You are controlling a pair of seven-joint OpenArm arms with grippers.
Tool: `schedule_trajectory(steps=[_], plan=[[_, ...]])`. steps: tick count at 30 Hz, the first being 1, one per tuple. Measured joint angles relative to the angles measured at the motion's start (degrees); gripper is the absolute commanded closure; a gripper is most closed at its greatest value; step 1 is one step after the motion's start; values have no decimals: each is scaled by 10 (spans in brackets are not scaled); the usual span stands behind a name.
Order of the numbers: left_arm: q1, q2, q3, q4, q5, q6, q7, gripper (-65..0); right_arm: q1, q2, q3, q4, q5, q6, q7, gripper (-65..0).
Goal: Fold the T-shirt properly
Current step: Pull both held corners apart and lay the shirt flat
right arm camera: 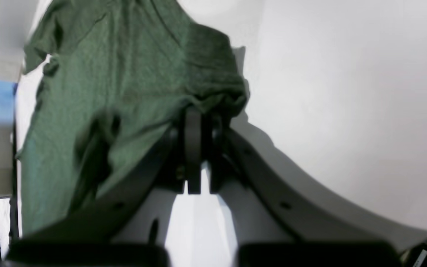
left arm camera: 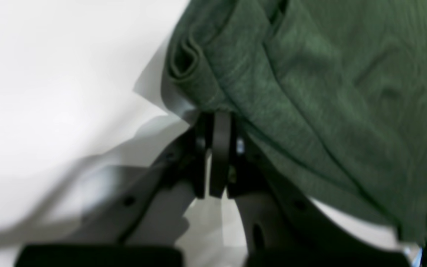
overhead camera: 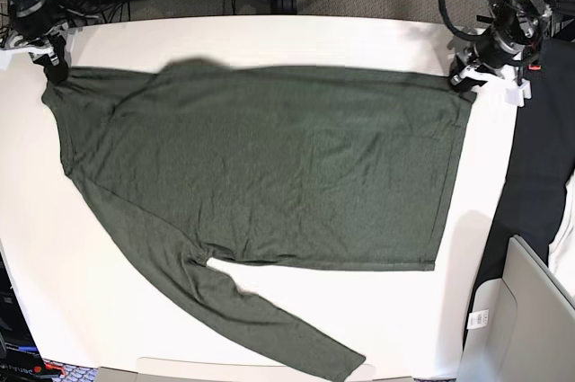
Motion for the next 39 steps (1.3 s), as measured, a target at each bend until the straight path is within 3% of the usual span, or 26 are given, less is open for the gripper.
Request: schedule_trajectory(steps=[9,17,34,36,39], plan=[[40,-9,-45,6,-56,0,34,0,-42,4,0,38,17,0,-2,-3],[77,-7,-43,83,-55,0,40,0,-78,2,0,77,24,3,-2,-3],[95,-7,-44,86,-53,0,39,0,-127,-6,1,118,23,2,-2,-9],[95,-7,-44,86,-53,0,40,-1,-127,-7,1,118,22,0,-2,-43],[95,-7,-44,86,-53,2,39,-24,-127,-7,1,118,21,0,-2,-150]])
